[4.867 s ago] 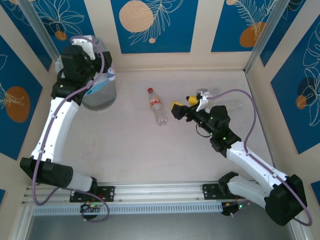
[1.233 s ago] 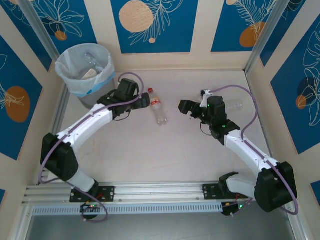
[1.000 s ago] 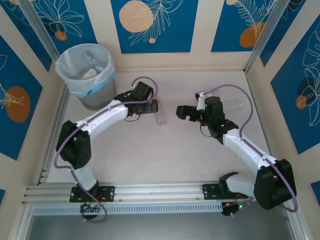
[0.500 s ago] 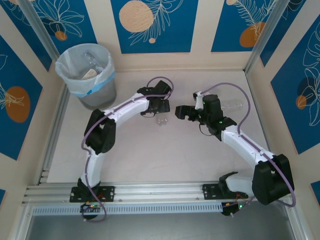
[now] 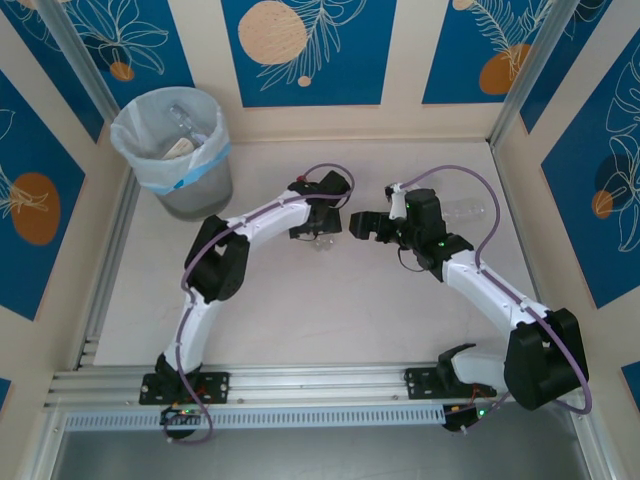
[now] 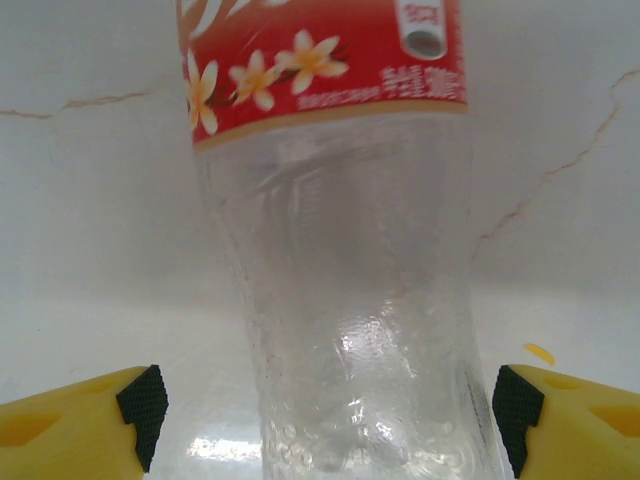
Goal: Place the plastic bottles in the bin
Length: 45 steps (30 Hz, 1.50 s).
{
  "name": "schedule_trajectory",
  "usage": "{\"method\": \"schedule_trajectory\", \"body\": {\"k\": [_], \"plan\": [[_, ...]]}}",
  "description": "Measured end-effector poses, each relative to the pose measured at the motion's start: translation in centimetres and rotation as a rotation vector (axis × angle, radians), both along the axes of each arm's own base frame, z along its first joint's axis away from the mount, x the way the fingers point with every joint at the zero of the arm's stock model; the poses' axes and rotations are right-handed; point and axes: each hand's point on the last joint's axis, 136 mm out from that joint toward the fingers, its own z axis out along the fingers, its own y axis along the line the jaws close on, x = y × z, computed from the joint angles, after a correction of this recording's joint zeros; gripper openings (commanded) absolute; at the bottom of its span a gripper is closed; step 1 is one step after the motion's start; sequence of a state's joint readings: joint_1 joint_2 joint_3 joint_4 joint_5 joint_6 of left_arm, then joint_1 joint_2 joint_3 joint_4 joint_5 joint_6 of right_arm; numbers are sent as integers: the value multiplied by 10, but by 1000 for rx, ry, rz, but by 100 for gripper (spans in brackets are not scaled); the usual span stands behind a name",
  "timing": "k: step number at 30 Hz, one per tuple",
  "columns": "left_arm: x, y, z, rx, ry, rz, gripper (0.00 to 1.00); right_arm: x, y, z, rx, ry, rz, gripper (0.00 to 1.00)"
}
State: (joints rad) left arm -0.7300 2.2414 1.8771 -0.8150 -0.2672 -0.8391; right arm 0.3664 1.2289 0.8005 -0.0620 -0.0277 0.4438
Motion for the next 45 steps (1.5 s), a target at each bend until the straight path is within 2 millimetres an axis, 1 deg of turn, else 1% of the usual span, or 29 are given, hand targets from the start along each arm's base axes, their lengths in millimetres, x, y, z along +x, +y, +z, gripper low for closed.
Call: {"method": "schedule_trajectory", "body": {"k": [6,12,15,17,18,22,24,26,30,31,32,33,35,37,40,45], "plan": [[2,-4,-8,-9,3,-6,81,-2,2,0,5,5,11,96],[3,-5,-9,-8,1,-14,79,-4,5,0,16,9,35,95],[4,-6,-10,-9,-4,-27,76,-6,7,0,15,10,45,95],[5,-6,-15,-12,-10,-34,74,-7,8,0,14,11,53,95],[4,-4,-20,-12,-6,-35,71,-7,9,0,13,11,58,95],[-2,5,-35,14,20,-51,69,-8,9,0,7,12,63,95],[1,5,-32,4,11,-49,67,-9,9,0,3,15,64,95],[1,6,-31,-2,7,-51,61,-9,8,-1,1,17,64,95],[0,14,-28,5,1,-67,58,-10,8,-1,0,20,65,95],[0,15,-27,7,0,-72,53,-10,8,-1,1,19,65,95],[-1,18,-27,11,0,-78,38,-10,8,0,2,16,64,95],[-1,19,-25,12,-2,-82,34,-11,8,1,3,14,65,95],[-1,21,-22,15,-7,-94,38,-10,8,3,4,10,65,95],[0,22,-17,13,-14,-102,38,-11,9,4,5,7,67,95],[2,24,-9,9,-28,-117,35,-11,10,4,5,6,70,95],[3,25,10,-11,-64,-137,33,-11,10,4,6,5,69,95]]}}
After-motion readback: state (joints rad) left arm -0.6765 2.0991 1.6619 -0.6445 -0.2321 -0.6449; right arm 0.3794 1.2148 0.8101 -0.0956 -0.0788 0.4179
